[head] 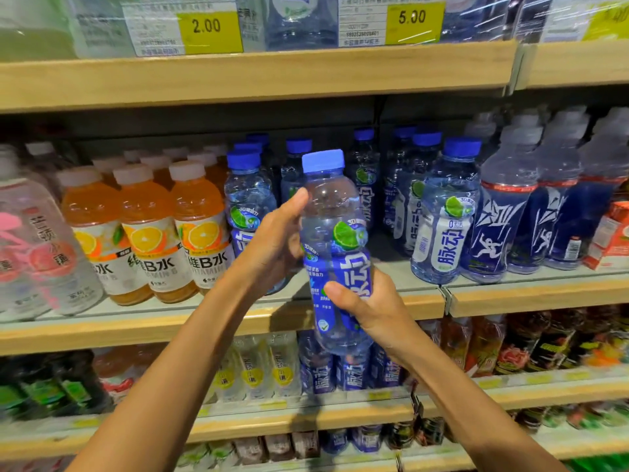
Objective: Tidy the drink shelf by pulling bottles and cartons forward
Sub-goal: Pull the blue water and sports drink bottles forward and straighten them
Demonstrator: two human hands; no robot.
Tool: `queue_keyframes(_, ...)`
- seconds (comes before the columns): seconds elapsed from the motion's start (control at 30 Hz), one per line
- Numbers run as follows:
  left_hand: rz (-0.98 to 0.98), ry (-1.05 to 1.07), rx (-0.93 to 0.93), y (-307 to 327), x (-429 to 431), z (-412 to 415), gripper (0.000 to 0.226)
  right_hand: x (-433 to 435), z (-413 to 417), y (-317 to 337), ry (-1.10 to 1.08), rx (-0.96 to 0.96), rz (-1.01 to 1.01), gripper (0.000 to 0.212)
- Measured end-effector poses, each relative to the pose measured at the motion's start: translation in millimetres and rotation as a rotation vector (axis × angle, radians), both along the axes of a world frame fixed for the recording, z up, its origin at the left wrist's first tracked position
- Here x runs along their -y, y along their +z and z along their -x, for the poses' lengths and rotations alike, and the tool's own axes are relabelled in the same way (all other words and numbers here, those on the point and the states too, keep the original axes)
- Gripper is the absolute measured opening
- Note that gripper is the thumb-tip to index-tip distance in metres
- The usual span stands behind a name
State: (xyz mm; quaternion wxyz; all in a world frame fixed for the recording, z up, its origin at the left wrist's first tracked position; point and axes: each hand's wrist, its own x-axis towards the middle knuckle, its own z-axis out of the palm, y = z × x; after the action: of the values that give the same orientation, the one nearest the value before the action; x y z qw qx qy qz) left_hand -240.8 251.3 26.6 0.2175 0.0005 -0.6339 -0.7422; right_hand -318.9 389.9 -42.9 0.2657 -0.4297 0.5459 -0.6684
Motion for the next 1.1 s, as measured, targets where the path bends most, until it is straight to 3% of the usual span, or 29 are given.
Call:
queue_keyframes(0.1, 0.273, 0.367, -0.102, -26, 4, -21, 0.022, 7, 7, 2, -0.132, -0.060, 0.044, 0.061)
queue_keyframes(0.23, 1.124, 0.679, -0.182, -76, 20, -53, 0.015, 20, 14, 1, -0.228, -0.086, 0.029, 0.077)
queue_keyframes(0.33, 1.603, 0.664, -0.196, -99, 34, -54, 0.022, 37, 17, -4, -0.288, -0.114, -0.027, 0.086)
queue_keyframes(0.47, 1.911, 0.517, -0.267, -112, 50, -45, 0.028, 62, 20, -8, -0.343, -0.132, -0.056, 0.073)
queue_keyframes(0.6, 2.058, 0.496, -0.370, -121, 63, -41, 0.034, 77, 26, -12, -0.330, -0.139, -0.052, 0.069)
queue_keyframes(0.93, 2.098, 0.556, -0.468, -132, 67, -42, 0.034, 93, 36, -17, -0.450, -0.241, -0.076, 0.084)
queue_keyframes(1.1, 2.100, 0.541, -0.472, -134, 68, -43, 0.039, 103, 37, -13, -0.485, -0.305, -0.092, 0.062)
